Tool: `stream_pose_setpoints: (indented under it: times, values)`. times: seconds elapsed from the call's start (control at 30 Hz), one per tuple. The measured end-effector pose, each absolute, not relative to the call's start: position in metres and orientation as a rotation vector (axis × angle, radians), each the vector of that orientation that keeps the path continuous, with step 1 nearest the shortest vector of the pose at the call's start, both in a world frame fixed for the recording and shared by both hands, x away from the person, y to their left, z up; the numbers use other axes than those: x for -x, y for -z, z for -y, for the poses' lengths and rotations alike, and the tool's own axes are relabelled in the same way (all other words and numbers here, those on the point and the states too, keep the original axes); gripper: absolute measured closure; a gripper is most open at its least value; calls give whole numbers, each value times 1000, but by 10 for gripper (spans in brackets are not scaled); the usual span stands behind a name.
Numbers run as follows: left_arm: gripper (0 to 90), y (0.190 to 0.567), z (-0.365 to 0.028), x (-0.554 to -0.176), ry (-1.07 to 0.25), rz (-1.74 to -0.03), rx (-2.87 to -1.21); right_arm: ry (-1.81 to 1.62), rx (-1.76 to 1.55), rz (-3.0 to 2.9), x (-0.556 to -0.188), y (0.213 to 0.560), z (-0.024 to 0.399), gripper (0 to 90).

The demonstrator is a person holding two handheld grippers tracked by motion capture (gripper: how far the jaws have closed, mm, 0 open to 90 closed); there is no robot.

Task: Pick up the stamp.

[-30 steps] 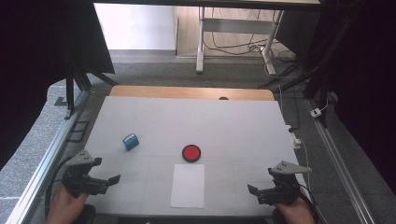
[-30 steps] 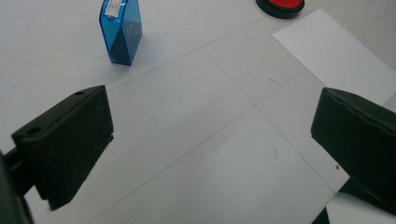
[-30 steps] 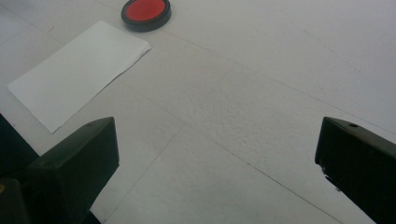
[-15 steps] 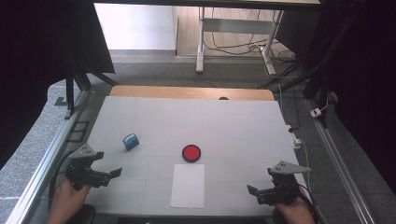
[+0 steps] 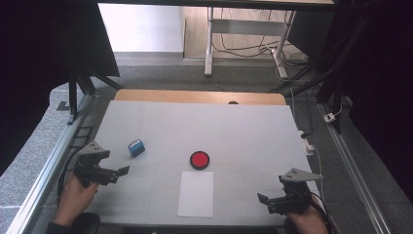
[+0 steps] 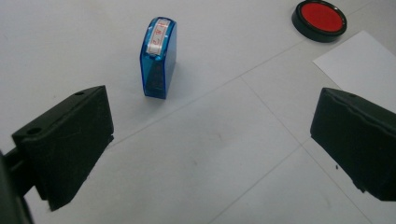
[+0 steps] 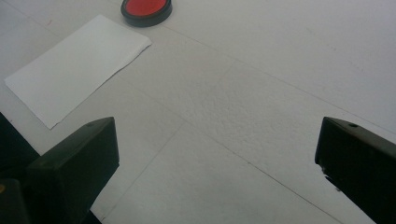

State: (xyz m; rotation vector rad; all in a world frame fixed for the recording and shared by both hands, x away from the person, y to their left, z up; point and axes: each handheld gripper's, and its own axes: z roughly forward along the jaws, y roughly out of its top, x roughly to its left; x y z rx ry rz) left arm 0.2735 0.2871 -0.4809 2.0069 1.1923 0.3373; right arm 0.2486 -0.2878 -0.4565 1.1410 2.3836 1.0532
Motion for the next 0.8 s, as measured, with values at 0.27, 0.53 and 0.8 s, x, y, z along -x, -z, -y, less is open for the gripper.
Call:
stream_pose_setpoints:
  times: [0.27,0.53,0.8]
  values:
    - [0,482,-285,-291,-350,-1201,-2025,-1049,-1141,-2386,-249,456,287,0]
    - [0,482,-282,-307,-356,-1209,-2034,-1049,-1142,-2390,-249,456,287,0]
    - [0,484,-283,-323,-377,-1216,-2047,-1047,-1139,-2396,-249,457,287,0]
